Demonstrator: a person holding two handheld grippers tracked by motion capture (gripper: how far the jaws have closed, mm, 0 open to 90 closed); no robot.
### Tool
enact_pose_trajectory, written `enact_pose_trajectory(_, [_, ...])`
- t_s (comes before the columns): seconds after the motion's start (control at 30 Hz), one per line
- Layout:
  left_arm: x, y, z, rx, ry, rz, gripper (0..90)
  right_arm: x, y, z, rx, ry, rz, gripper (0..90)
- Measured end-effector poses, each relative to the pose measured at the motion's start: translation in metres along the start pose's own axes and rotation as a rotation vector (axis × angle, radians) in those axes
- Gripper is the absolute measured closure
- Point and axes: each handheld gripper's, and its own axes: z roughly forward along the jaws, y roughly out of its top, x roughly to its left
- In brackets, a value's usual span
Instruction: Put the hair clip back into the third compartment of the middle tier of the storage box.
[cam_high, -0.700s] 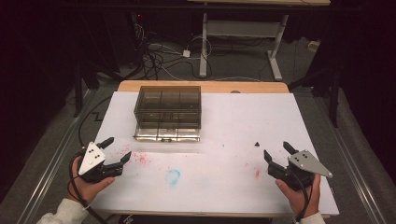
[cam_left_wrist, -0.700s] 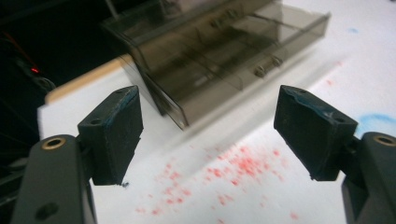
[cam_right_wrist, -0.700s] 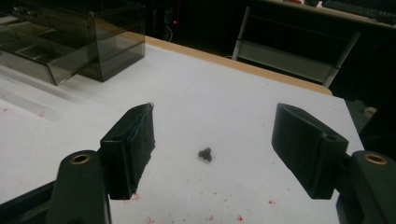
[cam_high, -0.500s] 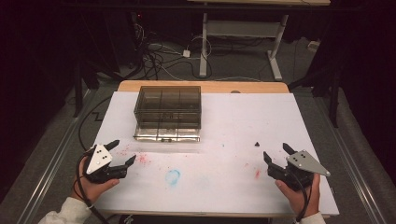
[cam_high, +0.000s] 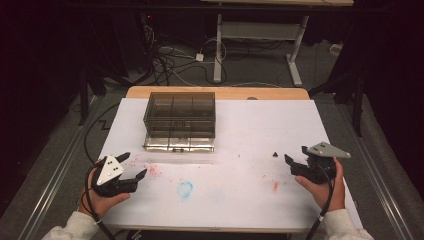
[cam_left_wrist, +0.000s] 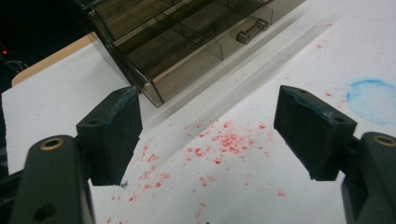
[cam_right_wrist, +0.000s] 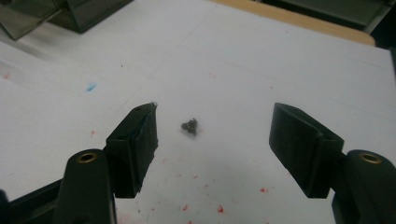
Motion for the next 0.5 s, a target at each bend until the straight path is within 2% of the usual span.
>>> enact_pose_trajectory(0.1, [0.0, -0.001, 0.002, 0.009, -0.004, -0.001, 22.5, 0.0, 0.009, 0.014, 0.071, 0.043, -0.016, 33.3])
enact_pose_trajectory(0.23, [0.0, -0.001, 0.001, 0.008, 0.001, -0.004, 22.4, 0.0, 0.018, 0.036, 0.15, 0.071, -0.038, 35.8])
enact_pose_trajectory(0.37, [0.001, -0.002, 0.002, 0.011, 0.001, -0.007, 22.5, -0.002, 0.018, 0.056, 0.21, 0.096, -0.008, 39.6])
enact_pose_trajectory(0.5, [0.002, -0.002, 0.003, 0.021, -0.006, -0.004, 22.4, -0.003, 0.016, 0.068, 0.247, 0.092, 0.009, 43.1])
